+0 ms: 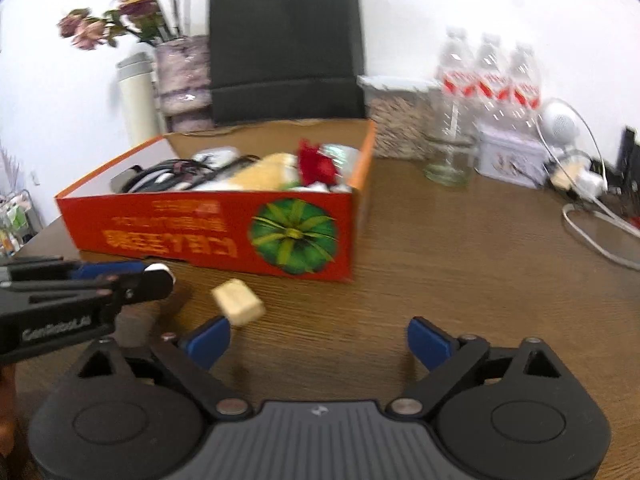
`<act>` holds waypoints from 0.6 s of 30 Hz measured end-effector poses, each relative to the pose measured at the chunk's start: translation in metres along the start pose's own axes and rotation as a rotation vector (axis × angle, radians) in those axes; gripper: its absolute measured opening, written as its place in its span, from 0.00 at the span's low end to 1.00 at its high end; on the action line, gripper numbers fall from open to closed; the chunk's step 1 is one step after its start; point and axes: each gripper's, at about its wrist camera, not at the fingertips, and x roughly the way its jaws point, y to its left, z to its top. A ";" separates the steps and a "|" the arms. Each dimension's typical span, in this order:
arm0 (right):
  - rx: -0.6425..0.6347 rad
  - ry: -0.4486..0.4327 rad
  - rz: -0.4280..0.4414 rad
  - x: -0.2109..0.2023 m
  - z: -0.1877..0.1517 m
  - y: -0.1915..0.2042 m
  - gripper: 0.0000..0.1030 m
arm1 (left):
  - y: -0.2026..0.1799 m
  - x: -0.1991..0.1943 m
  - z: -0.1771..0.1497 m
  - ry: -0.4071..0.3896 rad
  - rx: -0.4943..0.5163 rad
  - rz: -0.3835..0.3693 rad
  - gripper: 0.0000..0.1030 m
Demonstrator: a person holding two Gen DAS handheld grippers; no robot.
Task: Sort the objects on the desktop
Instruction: 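Grasp the small white cap with the left tool while the right tool grasps the yellow block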
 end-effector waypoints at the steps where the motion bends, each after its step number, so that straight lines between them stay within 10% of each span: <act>1: -0.006 -0.008 0.004 0.001 0.001 0.006 0.90 | 0.006 0.000 0.000 0.002 -0.005 0.004 0.25; 8: -0.021 0.033 0.024 0.024 0.013 0.041 0.64 | 0.041 -0.001 0.001 0.006 -0.014 0.038 0.25; 12: -0.039 0.025 0.002 0.031 0.016 0.054 0.31 | 0.057 -0.002 0.002 0.008 -0.018 0.045 0.25; 18: -0.036 0.016 0.005 0.026 0.012 0.065 0.31 | 0.069 -0.007 0.001 -0.007 0.003 0.044 0.25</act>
